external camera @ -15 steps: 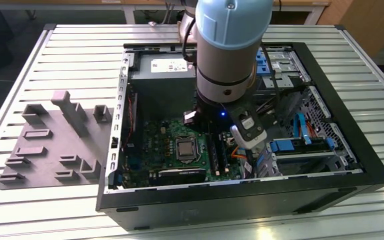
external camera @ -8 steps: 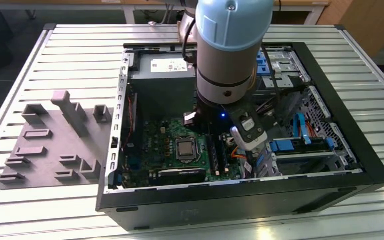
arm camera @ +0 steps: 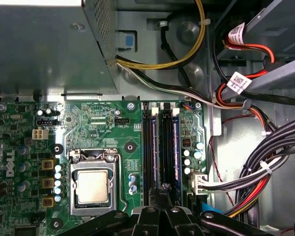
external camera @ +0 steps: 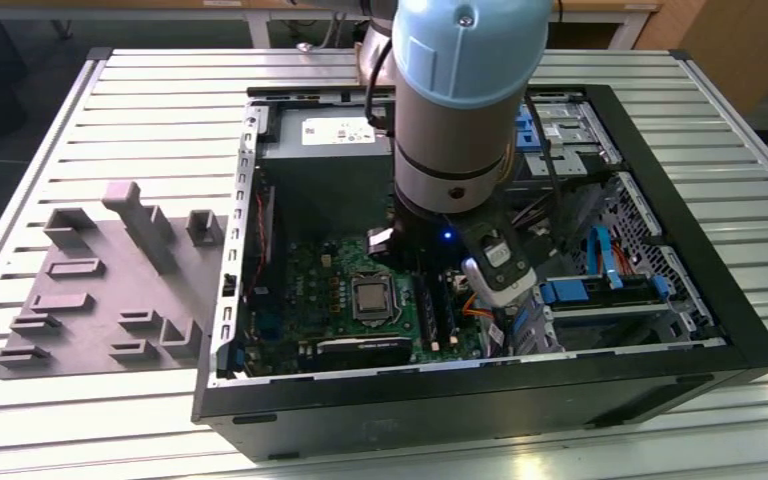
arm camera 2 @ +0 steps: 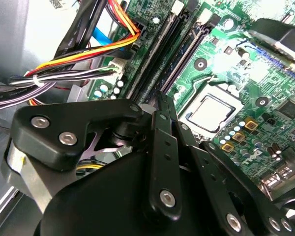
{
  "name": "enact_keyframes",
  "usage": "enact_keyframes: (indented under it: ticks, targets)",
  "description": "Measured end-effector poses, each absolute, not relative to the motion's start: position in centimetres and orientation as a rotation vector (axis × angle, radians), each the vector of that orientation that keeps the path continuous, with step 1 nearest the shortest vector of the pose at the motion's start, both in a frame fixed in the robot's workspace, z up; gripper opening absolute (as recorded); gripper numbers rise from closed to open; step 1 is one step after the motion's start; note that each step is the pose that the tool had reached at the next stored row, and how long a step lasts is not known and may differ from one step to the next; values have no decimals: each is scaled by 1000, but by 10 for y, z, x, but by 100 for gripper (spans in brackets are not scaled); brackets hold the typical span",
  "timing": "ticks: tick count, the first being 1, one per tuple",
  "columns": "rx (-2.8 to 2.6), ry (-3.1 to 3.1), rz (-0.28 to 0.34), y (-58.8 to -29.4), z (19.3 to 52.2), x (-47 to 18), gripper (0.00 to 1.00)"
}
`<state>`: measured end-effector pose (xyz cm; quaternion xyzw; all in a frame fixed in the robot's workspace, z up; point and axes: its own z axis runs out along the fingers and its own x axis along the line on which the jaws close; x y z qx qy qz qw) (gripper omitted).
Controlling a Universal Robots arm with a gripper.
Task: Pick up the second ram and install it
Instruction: 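Press down the second ram until it locks into place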
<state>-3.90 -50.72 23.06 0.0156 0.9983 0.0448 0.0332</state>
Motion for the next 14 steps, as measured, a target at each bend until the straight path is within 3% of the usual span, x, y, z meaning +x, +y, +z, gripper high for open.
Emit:
enact_keyframes:
  ticks: [14]
  targets:
    - [48,3072,137,-516,231,-39,11]
